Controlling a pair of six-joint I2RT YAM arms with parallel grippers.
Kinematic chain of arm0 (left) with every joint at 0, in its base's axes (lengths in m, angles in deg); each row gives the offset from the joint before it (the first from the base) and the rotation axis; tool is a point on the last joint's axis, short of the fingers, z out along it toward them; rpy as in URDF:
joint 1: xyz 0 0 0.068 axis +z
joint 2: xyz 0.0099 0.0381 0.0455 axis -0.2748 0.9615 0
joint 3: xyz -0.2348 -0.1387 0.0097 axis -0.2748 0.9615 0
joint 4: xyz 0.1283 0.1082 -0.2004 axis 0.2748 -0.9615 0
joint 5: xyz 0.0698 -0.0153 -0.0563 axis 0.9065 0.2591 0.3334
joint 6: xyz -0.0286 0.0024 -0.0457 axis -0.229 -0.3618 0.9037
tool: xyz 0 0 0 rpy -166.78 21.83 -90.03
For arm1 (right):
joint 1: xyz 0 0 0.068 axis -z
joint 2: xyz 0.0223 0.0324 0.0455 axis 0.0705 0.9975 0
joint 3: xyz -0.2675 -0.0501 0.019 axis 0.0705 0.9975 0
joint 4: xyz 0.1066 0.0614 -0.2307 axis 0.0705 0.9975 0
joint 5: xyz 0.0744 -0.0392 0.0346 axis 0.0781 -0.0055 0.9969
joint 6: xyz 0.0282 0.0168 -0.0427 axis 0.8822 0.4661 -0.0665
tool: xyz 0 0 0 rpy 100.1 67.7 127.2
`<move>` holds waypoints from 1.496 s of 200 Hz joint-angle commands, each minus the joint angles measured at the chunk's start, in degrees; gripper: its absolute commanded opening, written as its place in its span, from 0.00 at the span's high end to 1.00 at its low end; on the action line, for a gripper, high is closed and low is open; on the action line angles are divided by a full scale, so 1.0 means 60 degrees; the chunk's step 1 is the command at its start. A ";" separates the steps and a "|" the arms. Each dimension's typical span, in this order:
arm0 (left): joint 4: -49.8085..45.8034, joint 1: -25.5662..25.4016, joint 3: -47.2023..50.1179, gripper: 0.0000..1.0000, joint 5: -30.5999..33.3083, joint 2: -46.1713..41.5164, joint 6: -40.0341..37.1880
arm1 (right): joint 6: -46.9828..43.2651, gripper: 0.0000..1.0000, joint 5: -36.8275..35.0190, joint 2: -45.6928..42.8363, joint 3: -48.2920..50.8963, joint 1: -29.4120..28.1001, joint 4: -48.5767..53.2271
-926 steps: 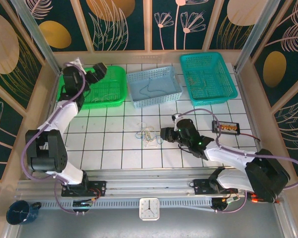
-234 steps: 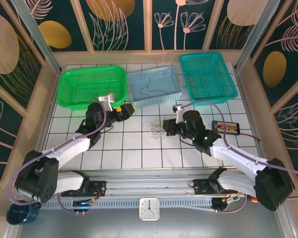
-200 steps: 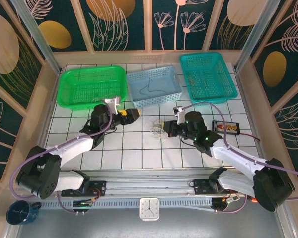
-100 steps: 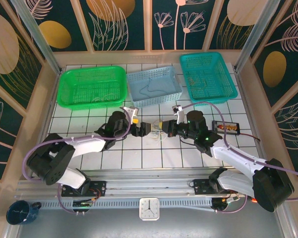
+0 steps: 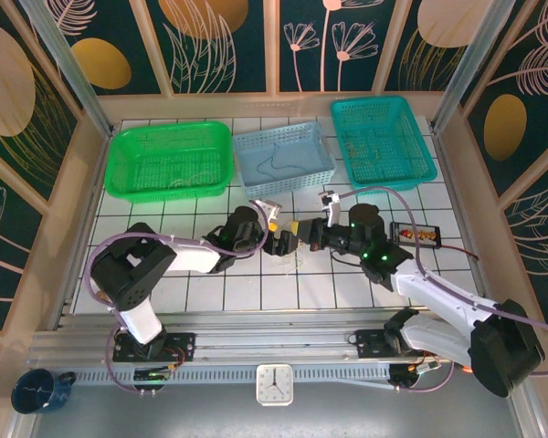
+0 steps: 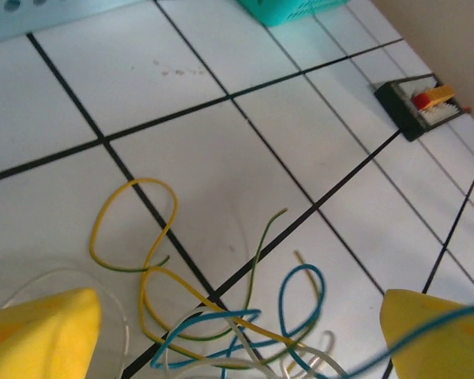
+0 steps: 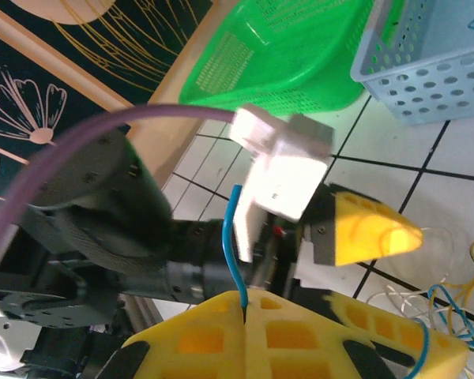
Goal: Untangle the cables
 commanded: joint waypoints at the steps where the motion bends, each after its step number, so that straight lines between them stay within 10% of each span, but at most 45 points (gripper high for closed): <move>1: 0.0391 -0.0018 0.0134 0.12 0.0244 0.0127 -0.0085 | 0.0143 1.00 0.0077 -0.0431 -0.0500 0.0091 -0.0232; 174: 0.0627 -0.0011 0.0884 0.36 0.0176 0.0548 0.0045 | 0.1020 1.00 0.0437 -0.0386 -0.4345 0.0122 -0.0832; 299: -0.0376 -0.0015 0.1608 0.15 0.0410 -0.1768 -0.0166 | 0.0597 1.00 -0.0889 -0.0475 -0.2087 0.0139 -0.0653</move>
